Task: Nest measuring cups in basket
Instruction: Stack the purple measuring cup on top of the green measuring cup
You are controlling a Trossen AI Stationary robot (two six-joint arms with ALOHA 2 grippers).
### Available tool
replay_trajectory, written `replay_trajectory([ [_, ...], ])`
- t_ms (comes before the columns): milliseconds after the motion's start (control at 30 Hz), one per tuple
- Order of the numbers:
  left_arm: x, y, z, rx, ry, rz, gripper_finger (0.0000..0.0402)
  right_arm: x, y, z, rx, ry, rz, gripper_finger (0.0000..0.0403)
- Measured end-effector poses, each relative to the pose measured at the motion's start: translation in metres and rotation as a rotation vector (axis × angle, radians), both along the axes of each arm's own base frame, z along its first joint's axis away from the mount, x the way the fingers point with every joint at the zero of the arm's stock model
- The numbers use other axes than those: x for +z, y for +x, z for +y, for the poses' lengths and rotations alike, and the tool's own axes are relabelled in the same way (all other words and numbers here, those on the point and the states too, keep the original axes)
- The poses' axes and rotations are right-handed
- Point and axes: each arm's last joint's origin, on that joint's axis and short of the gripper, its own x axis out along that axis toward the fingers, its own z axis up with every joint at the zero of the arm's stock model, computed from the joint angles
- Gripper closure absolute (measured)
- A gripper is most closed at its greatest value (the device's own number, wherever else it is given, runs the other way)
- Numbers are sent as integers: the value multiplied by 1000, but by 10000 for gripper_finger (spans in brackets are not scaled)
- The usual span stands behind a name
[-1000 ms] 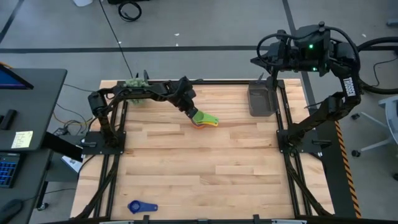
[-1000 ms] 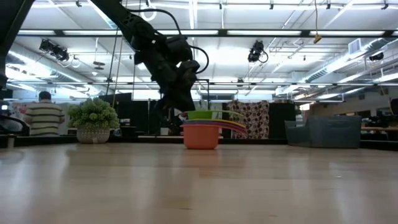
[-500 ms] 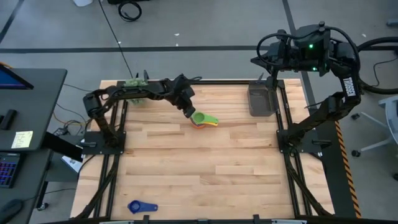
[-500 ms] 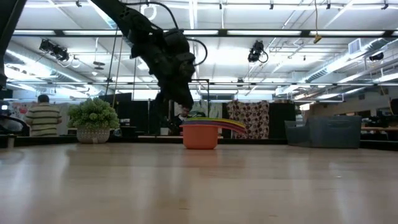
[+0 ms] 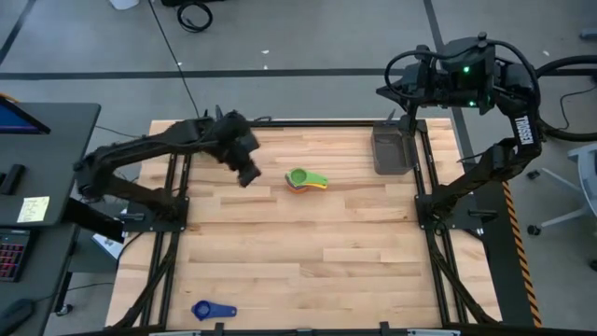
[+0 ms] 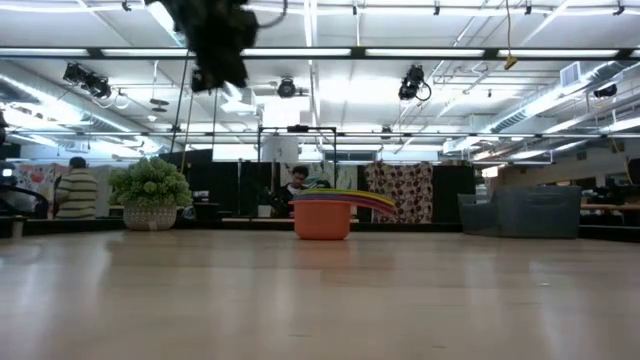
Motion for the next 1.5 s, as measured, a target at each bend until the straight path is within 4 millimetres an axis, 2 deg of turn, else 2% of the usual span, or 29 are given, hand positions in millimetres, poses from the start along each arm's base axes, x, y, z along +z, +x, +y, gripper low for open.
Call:
replay_trajectory([
  [133,13,-26,-33,-86,-31,57,347,-1,-1,0,0,5,16,387],
  [267,15,-48,-66,-127,-112,189,347,-2,-1,0,-3,13,15,387],
  [500,10,-65,-120,-170,-222,418,347,-2,-1,0,-4,14,14,387],
  [700,7,-71,-153,-233,-237,476,347,-1,-1,0,-4,13,8,387],
  [933,-3,-70,-187,-183,-232,562,347,-1,0,0,1,16,8,387],
  [1100,-18,-63,-215,-208,-157,576,346,-1,-1,0,1,16,10,387],
  [1500,-70,-50,-263,-218,-53,810,308,-1,0,0,7,10,12,387],
])
